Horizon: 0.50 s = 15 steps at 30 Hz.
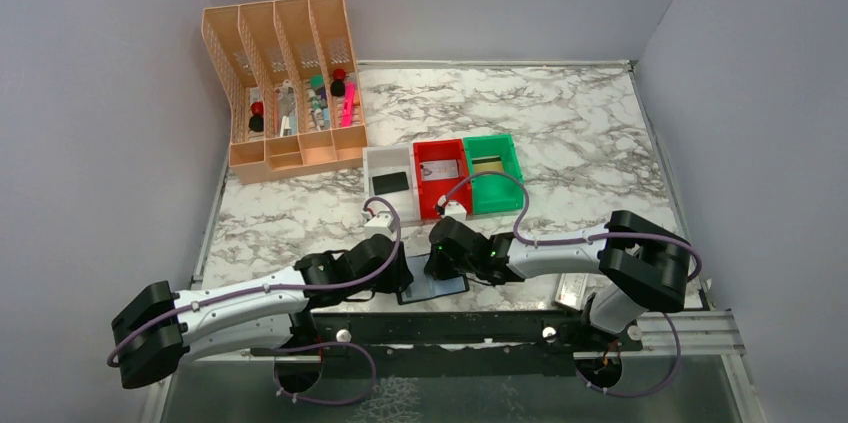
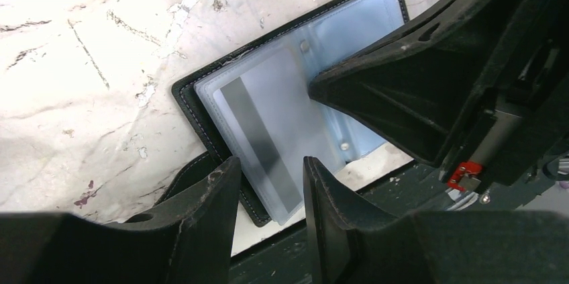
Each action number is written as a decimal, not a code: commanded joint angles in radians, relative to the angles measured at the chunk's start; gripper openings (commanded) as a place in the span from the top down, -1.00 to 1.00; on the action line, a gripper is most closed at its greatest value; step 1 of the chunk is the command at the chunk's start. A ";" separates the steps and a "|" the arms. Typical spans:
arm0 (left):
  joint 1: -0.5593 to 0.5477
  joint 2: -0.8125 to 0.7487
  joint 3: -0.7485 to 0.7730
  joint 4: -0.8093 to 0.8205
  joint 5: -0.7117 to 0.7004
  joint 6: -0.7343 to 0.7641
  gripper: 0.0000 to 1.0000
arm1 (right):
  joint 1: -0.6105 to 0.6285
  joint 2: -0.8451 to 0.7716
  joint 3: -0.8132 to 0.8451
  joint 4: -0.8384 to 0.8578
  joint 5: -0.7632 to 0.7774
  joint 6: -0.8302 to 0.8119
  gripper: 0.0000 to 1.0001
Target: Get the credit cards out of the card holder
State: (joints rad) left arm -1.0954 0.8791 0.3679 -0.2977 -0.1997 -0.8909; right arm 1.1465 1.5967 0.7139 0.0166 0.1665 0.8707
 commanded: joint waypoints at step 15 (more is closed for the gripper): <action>-0.008 -0.053 -0.011 0.031 0.003 0.006 0.15 | -0.007 0.077 -0.055 -0.149 0.043 -0.041 0.98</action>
State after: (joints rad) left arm -1.0954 0.8600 0.3679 -0.3115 -0.1997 -0.8928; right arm 1.1465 1.5970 0.7136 0.0174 0.1665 0.8707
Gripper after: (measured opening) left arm 0.428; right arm 0.015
